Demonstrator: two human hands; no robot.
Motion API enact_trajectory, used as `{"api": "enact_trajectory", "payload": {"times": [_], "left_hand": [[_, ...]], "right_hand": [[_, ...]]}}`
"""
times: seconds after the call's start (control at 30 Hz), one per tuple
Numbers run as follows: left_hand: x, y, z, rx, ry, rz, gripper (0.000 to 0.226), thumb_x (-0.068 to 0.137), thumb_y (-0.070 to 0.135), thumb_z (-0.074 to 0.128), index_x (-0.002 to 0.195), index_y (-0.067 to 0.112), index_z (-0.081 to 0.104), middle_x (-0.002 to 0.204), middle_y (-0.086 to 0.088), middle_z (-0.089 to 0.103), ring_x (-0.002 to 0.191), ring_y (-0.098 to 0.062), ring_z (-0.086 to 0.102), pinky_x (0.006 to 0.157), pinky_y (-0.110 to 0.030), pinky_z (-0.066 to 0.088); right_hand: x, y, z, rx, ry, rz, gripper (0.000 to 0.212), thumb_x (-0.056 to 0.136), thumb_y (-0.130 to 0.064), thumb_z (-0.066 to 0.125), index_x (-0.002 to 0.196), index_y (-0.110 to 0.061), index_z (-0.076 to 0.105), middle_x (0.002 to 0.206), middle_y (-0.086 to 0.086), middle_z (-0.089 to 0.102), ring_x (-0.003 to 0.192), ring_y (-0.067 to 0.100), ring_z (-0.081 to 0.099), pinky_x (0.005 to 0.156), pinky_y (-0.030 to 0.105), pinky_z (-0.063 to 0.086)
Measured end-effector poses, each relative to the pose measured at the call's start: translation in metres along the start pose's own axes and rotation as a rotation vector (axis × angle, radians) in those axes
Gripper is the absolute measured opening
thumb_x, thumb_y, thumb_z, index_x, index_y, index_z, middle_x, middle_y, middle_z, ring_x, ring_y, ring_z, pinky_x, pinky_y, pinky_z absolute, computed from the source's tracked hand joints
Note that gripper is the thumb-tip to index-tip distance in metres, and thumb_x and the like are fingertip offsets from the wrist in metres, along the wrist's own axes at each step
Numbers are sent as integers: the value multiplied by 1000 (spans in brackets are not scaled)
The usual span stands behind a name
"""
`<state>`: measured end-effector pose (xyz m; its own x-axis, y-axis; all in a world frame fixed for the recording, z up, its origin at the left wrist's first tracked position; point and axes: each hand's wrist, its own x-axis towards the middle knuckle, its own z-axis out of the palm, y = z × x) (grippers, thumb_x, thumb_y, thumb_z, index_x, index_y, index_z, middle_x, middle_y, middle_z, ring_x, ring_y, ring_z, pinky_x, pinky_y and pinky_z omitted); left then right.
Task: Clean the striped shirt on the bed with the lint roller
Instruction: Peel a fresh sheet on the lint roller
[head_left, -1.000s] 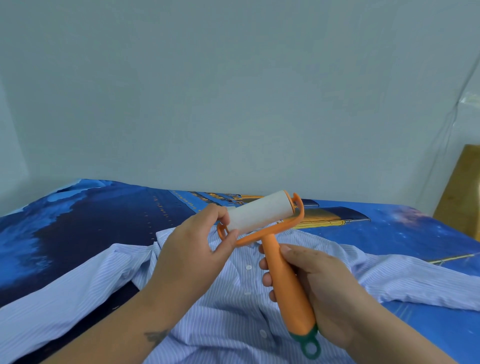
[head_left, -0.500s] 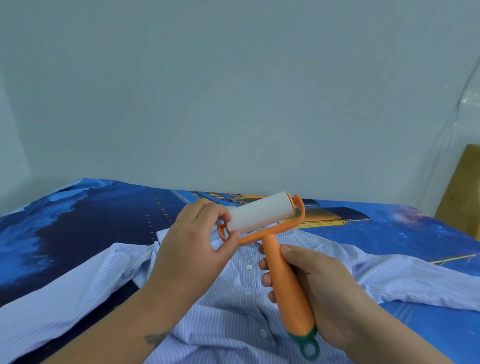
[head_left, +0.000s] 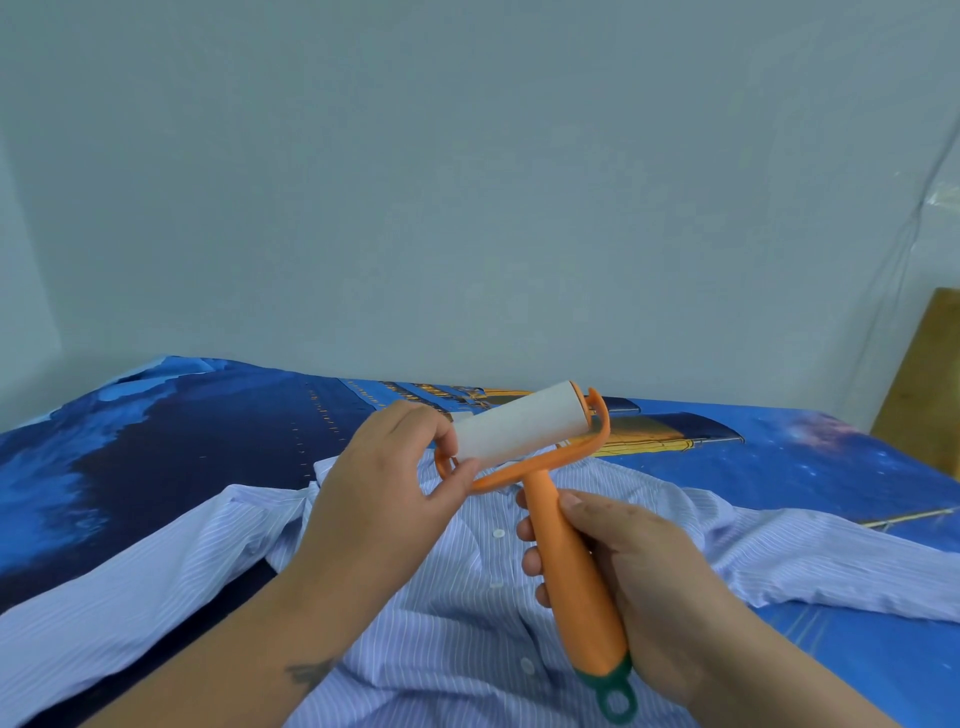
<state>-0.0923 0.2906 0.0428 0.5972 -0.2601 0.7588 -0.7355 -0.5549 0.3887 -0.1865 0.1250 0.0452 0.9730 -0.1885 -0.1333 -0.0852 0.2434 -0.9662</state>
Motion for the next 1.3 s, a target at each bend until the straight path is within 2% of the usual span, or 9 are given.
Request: {"api": "enact_trajectory", "payload": {"times": [0.17, 0.33, 0.47, 0.63, 0.73, 0.87, 1.0, 1.1, 1.3], "left_hand": [[-1, -2, 0, -30, -37, -27, 26, 75, 51, 47, 86, 29, 54, 87, 17, 55, 88, -6, 54, 74, -13, 40], [-1, -5, 1, -21, -70, -33, 7, 84, 31, 60, 85, 26, 56, 90, 16, 56, 91, -8, 55, 76, -10, 38], [0, -5, 0, -62, -87, -53, 7, 88, 25, 62, 84, 25, 57, 91, 15, 56, 90, -4, 51, 79, -6, 35], [0, -4, -1, -100, -110, -81, 5, 84, 35, 50, 79, 34, 49, 96, 21, 49, 94, 2, 48, 77, -8, 36], [1, -2, -2, -137, -86, -102, 15, 90, 28, 52, 77, 33, 48, 92, 19, 51, 93, 2, 50, 77, -7, 36], [5, 4, -5, -334, -68, -260, 20, 95, 16, 52, 76, 24, 51, 91, 14, 64, 84, 3, 57, 66, -4, 38], [8, 9, -8, -586, -62, -417, 14, 99, 14, 44, 87, 8, 51, 99, 8, 69, 63, 2, 62, 63, -15, 43], [8, 11, -10, -738, -58, -472, 19, 101, 14, 40, 83, 14, 47, 104, 4, 72, 69, -8, 68, 67, -30, 42], [9, 14, -10, -875, -33, -514, 22, 103, 17, 34, 82, 17, 42, 99, -1, 75, 79, -15, 73, 68, -30, 43]], "right_hand": [[1, 1, -1, 0, 5, 11, 31, 99, -21, 44, 104, -6, 71, 88, 15, 72, 67, 24, 65, 61, 37, 51], [0, 1, 1, 7, 21, -10, 32, 99, -18, 42, 102, -4, 71, 84, 14, 72, 65, 23, 63, 59, 36, 50], [-1, 1, 2, 9, 22, -7, 32, 99, -18, 43, 102, -3, 70, 84, 14, 71, 64, 23, 63, 58, 35, 50], [-2, 1, 1, 0, 48, -5, 30, 99, -17, 44, 103, -2, 70, 86, 15, 72, 66, 24, 65, 59, 36, 52], [-2, 1, 0, 1, 58, -4, 30, 99, -17, 44, 104, -2, 69, 86, 15, 72, 66, 24, 66, 60, 37, 52], [-1, 3, -2, 1, 73, 2, 29, 99, -17, 44, 105, -2, 68, 86, 15, 73, 66, 23, 66, 60, 37, 53], [-1, 4, -3, 11, 78, 7, 29, 99, -17, 44, 105, -2, 68, 85, 15, 72, 63, 22, 66, 59, 35, 52], [-1, 4, -4, 19, 77, 8, 29, 99, -17, 45, 104, 0, 68, 84, 15, 72, 62, 22, 65, 58, 35, 51], [-1, 4, -4, 8, 86, 12, 28, 99, -17, 46, 103, -2, 69, 85, 15, 72, 64, 23, 66, 61, 37, 52]]}}
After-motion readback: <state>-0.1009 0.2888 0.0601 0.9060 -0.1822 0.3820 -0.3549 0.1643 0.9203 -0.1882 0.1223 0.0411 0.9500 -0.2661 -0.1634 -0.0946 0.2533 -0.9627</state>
